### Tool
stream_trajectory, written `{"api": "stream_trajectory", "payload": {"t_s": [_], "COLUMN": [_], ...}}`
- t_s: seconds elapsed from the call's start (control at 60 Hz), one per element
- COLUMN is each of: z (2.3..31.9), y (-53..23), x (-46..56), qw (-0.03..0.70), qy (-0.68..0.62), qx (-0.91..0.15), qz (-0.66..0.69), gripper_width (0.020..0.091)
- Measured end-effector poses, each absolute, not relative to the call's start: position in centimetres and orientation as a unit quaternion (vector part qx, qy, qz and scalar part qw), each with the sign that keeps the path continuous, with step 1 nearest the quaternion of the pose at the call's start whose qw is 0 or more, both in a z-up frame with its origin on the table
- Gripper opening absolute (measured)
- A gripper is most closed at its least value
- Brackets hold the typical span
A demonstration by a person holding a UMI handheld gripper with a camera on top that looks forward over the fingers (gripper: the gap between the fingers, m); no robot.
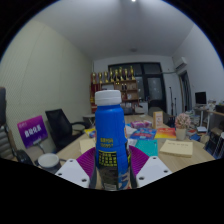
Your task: Pour water
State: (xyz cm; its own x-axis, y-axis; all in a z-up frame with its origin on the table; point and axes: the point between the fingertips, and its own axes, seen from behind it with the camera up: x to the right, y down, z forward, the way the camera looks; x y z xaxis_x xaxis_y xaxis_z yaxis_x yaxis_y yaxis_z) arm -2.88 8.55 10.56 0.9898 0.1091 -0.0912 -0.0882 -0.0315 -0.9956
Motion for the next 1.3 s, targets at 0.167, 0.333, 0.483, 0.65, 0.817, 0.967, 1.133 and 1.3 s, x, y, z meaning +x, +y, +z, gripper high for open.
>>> {"api": "stream_trajectory", "payload": {"t_s": [0.167, 0.333, 0.483, 0.65, 0.817, 0.967, 1.133, 1.3], "z": [9.5, 7.4, 7.5, 7.1, 6.9, 9.4, 11.8, 13.4], "y": [10.4, 10.6, 10.4, 10.2, 6.6, 0.9, -7.6, -15.8], "x": [-4.7, -4.5, -4.5, -4.2, -3.0, -1.9, -1.9, -2.7], "qw": [0.669, 0.659, 0.667, 0.649, 0.618, 0.621, 0.618, 0.615], "qy": [-0.025, -0.028, -0.027, -0.021, -0.017, -0.024, -0.033, -0.046], "qx": [-0.738, -0.749, -0.742, -0.758, -0.785, -0.783, -0.784, -0.786], "qz": [0.081, 0.066, 0.062, 0.065, 0.045, 0.029, 0.035, 0.048], "gripper_width": [0.0468, 0.0471, 0.0471, 0.0626, 0.0847, 0.0839, 0.0834, 0.0836]}}
